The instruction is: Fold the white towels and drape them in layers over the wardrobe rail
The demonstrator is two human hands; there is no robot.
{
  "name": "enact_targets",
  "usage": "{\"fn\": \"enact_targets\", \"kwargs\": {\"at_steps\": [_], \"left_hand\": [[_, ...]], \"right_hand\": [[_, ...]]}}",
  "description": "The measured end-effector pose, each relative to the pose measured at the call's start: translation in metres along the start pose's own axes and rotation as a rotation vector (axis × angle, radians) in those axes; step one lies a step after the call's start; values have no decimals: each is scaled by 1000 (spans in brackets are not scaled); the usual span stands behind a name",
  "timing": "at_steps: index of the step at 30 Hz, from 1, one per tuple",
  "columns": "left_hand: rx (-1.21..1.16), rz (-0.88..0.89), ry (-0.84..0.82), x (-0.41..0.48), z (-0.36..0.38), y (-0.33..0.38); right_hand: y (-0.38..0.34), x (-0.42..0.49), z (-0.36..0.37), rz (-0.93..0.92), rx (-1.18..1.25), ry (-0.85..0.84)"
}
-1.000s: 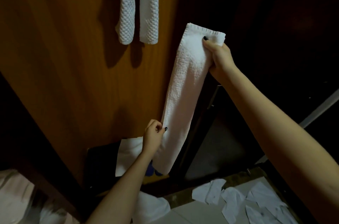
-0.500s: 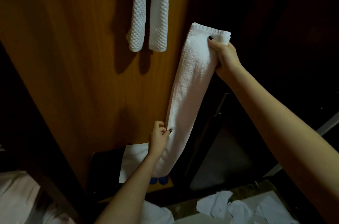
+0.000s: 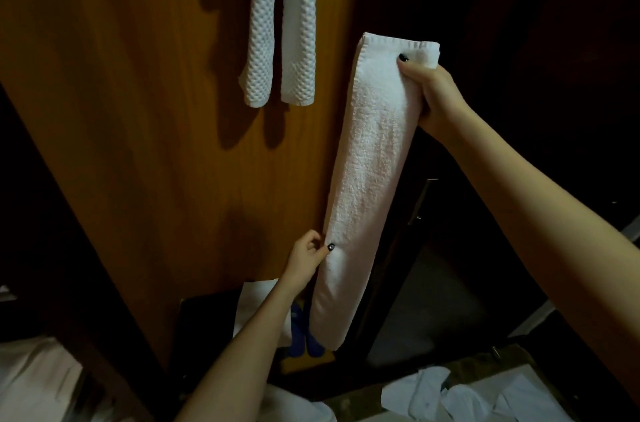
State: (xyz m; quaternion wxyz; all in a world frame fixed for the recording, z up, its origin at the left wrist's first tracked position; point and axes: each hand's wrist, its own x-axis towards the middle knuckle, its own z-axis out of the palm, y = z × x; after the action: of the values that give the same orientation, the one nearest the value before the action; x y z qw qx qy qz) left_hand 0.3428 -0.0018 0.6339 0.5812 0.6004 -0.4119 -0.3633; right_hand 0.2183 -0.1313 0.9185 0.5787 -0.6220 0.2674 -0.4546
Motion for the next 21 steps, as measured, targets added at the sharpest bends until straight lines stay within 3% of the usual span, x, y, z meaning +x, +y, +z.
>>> {"fn": "enact_targets", "kwargs": {"at_steps": [5, 11, 21], "left_hand": [[-14, -13, 111, 13, -21, 9], [207, 10, 50, 35, -80, 47], [261, 210, 164, 52, -198, 176]], "right_hand": [[0, 16, -14, -56, 14, 195], [-3, 31, -32, -56, -2, 357], [-40, 55, -27, -69, -56, 292]]}}
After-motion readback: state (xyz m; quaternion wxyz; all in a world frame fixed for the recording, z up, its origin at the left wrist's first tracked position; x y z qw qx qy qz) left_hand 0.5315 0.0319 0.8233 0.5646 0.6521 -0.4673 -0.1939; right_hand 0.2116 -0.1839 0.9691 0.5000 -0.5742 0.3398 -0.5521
